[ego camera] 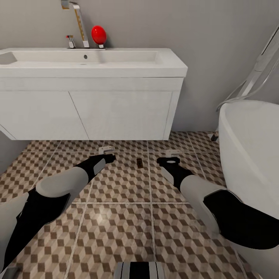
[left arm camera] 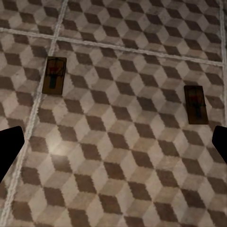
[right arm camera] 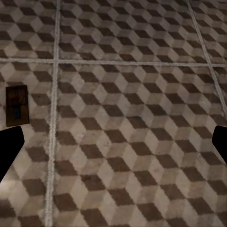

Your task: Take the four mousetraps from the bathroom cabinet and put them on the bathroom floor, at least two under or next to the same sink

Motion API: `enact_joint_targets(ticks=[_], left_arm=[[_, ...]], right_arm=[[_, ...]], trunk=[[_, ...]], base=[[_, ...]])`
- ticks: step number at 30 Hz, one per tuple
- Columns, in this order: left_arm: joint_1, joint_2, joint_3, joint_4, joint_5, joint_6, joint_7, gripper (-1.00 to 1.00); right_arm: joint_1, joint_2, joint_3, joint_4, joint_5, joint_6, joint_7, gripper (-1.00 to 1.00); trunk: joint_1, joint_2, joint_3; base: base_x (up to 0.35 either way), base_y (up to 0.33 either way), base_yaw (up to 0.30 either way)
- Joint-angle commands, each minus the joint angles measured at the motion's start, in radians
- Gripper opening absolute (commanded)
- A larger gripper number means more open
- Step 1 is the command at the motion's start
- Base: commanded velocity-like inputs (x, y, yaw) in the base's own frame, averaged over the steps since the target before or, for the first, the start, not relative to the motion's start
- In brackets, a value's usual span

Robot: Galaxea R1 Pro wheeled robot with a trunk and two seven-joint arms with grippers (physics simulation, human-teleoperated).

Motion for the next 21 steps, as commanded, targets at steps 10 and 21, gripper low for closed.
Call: enact_joint_targets(ticks=[10,21], left_arm=[[0.024,-0.001,-0.009,-0.008,0.007,-0.020,0.002,1.00],[0.096,-0.003,-0.010,-0.021,0.005,-0.051,0.006,1.00]], right_arm=[[0.003,0.000,0.010,0.005,-0.004,0.007,-0.006,1.00],[0.059,0.000,0.012,0.013,-0.003,0.008,-0.004,1.00]], trunk=[[0.000,0.000,-0.001],[-0.002,0.001,0.015]], base=[[0.000,0.000,0.000],[0.000,0.000,0.000]])
